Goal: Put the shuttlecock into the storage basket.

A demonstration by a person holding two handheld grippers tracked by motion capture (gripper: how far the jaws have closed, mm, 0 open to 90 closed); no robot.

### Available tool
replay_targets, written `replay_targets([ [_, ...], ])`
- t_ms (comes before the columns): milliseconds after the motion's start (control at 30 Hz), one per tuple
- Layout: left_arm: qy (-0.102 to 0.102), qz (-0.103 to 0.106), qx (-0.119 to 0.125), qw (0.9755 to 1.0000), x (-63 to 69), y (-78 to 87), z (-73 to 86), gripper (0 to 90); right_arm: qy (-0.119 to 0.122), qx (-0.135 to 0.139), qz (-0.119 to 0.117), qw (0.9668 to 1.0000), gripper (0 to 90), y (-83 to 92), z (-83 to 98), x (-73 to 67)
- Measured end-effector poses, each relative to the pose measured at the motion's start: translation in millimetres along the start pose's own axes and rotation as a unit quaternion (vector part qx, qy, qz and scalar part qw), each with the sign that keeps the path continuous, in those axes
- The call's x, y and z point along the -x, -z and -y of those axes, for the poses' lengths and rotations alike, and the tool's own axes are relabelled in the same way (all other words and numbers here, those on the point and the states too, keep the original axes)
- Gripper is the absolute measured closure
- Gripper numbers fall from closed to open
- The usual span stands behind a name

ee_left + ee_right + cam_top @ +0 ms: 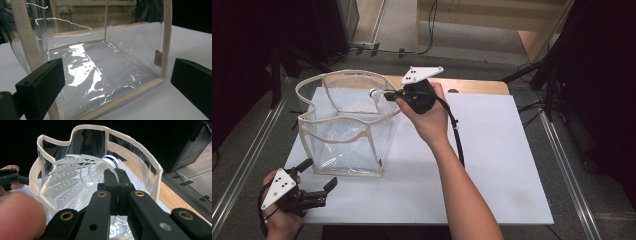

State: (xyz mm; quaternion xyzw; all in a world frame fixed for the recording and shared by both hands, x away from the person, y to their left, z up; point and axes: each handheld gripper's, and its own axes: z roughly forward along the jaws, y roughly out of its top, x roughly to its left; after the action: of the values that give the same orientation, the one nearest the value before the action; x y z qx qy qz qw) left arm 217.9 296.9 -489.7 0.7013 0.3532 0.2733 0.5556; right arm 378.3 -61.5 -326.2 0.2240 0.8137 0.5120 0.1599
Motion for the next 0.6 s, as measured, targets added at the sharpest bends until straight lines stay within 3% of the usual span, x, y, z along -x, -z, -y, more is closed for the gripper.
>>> replay_targets([
  [267, 0.001, 0.0, 0.001, 1.0, -0.6, 0.3, 0.0, 0.0, -0.003, 0.001, 0.009, 1.0, 85.9, -8.4, 0.7, 0.3],
  [433, 0.001, -0.001, 0.001, 1.0, -1.1, 0.7, -0.2, 0.0, -0.004, 0.008, 0.011, 0.9999, 54.8, -9.2, 3.2, -0.1],
  [600, 0.001, -0.001, 0.001, 1.0, -0.5, 0.6, -0.4, 0.0, -0.017, 0.014, 0.01, 0.9997, 32.7, -2.7, 5.2, 0.7],
])
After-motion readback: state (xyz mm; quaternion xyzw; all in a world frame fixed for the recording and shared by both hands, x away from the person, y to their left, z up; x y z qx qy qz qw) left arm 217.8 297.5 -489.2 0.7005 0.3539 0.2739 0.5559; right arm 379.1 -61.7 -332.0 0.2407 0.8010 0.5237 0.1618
